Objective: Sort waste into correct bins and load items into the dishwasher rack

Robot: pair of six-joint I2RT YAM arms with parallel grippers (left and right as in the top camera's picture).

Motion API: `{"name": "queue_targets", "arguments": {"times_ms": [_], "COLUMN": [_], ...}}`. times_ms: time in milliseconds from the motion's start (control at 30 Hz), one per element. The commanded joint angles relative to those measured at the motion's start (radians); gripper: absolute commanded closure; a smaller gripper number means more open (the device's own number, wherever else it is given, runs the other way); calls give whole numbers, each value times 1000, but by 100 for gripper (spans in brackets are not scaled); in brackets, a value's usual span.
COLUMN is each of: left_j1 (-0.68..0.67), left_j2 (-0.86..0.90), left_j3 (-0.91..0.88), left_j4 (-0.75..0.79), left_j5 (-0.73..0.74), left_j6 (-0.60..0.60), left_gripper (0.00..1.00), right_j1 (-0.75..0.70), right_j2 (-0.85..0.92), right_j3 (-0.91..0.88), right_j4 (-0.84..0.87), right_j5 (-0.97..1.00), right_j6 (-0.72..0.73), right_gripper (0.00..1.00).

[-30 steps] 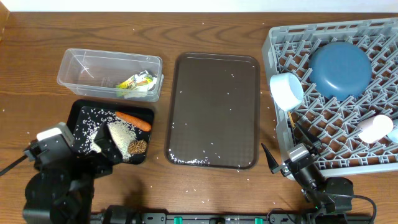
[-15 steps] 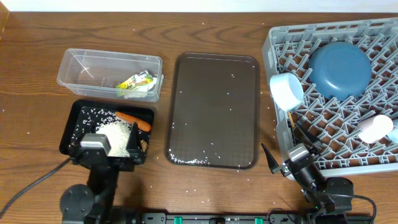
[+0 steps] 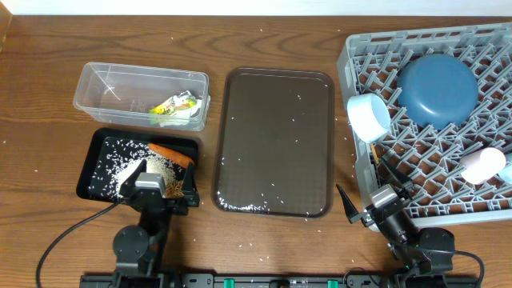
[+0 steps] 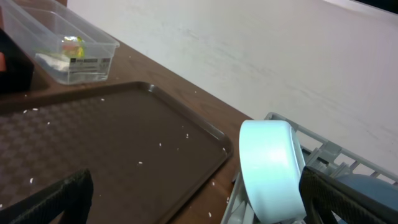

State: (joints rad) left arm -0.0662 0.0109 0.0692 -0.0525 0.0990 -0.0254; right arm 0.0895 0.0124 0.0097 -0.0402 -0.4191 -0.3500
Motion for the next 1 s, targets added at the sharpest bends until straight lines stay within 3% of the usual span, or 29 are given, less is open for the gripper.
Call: {"name": "queue_targets", "arguments": {"times_ms": [0,967], "left_j1": [6,6], "left_j2": [-10,-7], "left_j3": [-49,-65], "left_j4": [52,31], "left_j5": [5,6], "left_j6": [10,10], "left_gripper": [2,2], "right_j1": [8,8], "right_j2": [-7,-7], "right_j3": [-5,-5], "right_j4": [-1,-1], "right_j5": [-7,-7], "right_j6": [13,13], "right_gripper": [1,1]}}
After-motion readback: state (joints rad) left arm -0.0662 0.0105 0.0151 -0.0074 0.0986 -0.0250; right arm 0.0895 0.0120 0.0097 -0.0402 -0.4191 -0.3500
